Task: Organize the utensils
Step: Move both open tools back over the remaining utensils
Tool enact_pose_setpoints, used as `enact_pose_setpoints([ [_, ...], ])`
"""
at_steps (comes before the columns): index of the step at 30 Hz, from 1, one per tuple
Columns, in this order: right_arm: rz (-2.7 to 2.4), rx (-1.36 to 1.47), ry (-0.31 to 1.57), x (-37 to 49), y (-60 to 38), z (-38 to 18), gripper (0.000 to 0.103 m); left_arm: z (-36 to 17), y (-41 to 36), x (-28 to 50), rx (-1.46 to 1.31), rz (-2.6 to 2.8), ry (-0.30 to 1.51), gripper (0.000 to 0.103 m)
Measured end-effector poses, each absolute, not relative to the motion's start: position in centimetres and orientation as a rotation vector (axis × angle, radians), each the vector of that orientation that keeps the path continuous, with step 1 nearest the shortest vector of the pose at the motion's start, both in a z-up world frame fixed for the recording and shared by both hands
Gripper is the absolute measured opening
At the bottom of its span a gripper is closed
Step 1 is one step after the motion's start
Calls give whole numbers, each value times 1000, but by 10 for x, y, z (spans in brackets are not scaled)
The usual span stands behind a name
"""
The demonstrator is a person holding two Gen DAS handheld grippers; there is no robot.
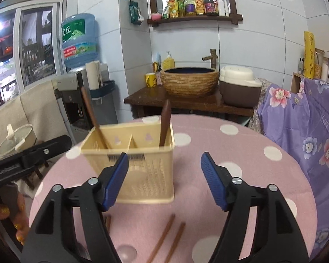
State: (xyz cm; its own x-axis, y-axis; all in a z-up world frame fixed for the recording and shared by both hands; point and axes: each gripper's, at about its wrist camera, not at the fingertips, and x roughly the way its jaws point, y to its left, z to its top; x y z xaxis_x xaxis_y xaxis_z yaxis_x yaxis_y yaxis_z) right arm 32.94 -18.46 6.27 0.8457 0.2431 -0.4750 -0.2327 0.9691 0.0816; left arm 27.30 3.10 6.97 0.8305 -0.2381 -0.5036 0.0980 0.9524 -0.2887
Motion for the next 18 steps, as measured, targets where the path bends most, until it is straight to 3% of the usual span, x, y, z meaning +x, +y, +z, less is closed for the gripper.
enact_pose_setpoints([
  [3,259,7,548,310,-192,47,73,53,27,249,-192,-178,598,95],
  [4,262,6,559,303,-195,42,79,46,26,242,-170,-174,609,98],
  [18,197,-72,660,221,-209,-31,81,-32,40,173,-213,-46,783,97],
])
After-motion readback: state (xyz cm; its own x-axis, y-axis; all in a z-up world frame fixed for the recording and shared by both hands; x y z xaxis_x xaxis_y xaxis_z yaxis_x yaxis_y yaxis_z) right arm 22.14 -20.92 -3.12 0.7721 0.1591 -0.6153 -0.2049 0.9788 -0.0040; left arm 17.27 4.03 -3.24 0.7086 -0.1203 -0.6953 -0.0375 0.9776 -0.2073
